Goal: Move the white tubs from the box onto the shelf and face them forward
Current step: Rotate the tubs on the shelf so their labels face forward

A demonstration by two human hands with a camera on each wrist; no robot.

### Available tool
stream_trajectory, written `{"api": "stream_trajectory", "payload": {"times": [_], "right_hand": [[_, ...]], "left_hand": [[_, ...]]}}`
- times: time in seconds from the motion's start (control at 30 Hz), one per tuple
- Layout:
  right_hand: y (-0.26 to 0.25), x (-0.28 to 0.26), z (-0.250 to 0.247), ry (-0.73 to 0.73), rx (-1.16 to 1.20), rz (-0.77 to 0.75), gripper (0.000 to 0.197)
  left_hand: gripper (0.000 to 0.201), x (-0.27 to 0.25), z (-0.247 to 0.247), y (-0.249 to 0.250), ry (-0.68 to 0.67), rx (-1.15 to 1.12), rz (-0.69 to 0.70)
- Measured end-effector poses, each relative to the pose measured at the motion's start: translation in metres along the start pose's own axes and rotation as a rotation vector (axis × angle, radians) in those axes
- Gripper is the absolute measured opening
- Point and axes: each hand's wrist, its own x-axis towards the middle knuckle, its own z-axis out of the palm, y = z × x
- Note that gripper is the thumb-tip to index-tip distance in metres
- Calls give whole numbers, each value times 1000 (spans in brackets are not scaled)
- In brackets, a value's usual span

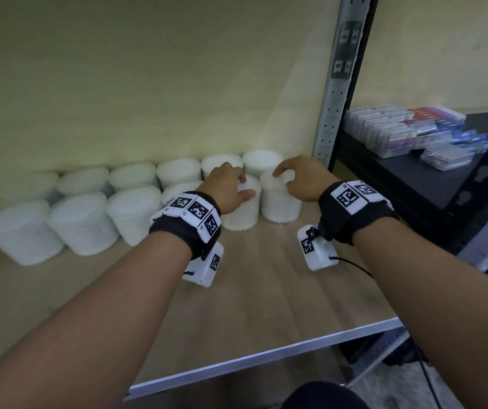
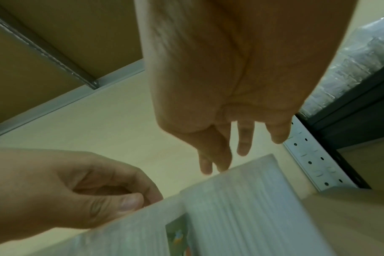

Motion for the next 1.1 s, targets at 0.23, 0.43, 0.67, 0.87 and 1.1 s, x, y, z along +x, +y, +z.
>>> {"api": "stream_trajectory", "payload": {"times": [0.23, 0.43, 0.67, 0.87, 1.1], "right_hand": [[-7, 5, 11, 47, -226, 119, 56], [-12, 5, 8, 3, -261, 122, 58], [-14, 4, -5, -90, -156, 86, 40], [-20, 1, -7, -16, -146, 81, 44], [-18, 9, 11, -25, -273, 170, 63]], "left_hand": [[47, 0, 1, -2, 2, -10, 4], [46, -1, 1, -1, 3, -9, 5], [47, -2, 1, -1, 10, 1, 6], [46, -2, 0, 0, 14, -1, 8], [46, -2, 0, 0, 8, 8, 10]]}}
